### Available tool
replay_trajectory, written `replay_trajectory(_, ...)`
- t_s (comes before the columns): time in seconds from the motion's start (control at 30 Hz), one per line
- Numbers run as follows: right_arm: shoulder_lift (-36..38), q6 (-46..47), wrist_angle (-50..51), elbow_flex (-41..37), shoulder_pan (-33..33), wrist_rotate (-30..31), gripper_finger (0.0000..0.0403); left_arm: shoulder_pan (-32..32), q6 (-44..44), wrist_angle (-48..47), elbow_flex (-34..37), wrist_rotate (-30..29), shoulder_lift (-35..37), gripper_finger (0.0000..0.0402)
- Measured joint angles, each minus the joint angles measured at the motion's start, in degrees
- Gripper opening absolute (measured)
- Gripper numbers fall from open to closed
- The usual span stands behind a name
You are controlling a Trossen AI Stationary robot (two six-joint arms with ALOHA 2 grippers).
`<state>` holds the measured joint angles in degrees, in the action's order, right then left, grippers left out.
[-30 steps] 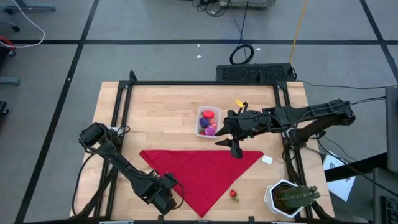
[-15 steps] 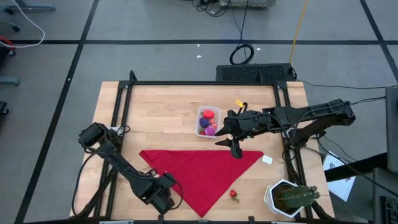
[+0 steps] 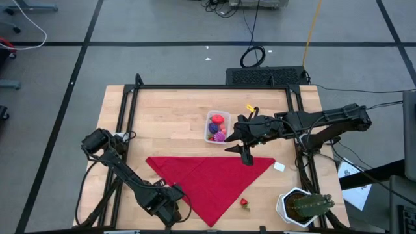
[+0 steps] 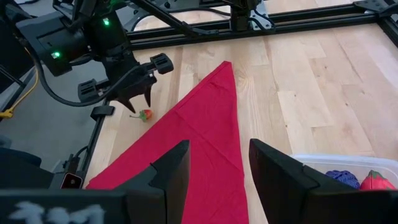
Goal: Pick and placing Produce into tupperware
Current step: Put the left red strawberry into the transparent bin
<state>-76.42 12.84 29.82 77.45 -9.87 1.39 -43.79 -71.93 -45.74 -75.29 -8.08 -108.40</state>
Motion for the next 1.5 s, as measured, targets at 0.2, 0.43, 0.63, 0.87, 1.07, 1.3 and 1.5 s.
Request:
replay_trajectory(0.2, 0.0, 0.0, 0.0, 0.0, 0.0, 0.0, 0.0157, -0.1, -0.2, 0.0, 0.0, 0.0, 0.0, 0.0229)
replay_trajectory(0.43, 0.0, 0.0, 0.0, 0.0, 0.0, 0.0, 0.0157, -0.1, 0.3, 0.0, 0.0, -0.3, 0.0, 0.0284)
replay_trajectory(0.63, 0.0, 0.0, 0.0, 0.0, 0.0, 0.0, 0.0157, -1.4, 1.5, 2.4, 0.0, -2.3, 0.0, 0.0298)
replay_trajectory(0.87, 0.0, 0.0, 0.0, 0.0, 0.0, 0.0, 0.0157, -1.8, 4.0, 4.1, 0.0, -2.6, 0.0, 0.0299)
replay_trajectory(1.07, 0.0, 0.2, 0.0, 0.0, 0.0, 0.0, 0.0157, -2.4, 9.9, 5.4, 0.0, -2.7, -0.1, 0.0299)
replay_trajectory(1.3, 0.0, 0.2, 0.0, 0.0, 0.0, 0.0, 0.0157, -4.3, 16.5, 5.4, 0.3, -5.7, -0.3, 0.0299)
replay_trajectory(1.5, 0.0, 1.7, 0.0, 0.0, 0.0, 0.0, 0.0157, -5.9, 22.6, 5.4, 3.7, -7.0, -0.3, 0.0299)
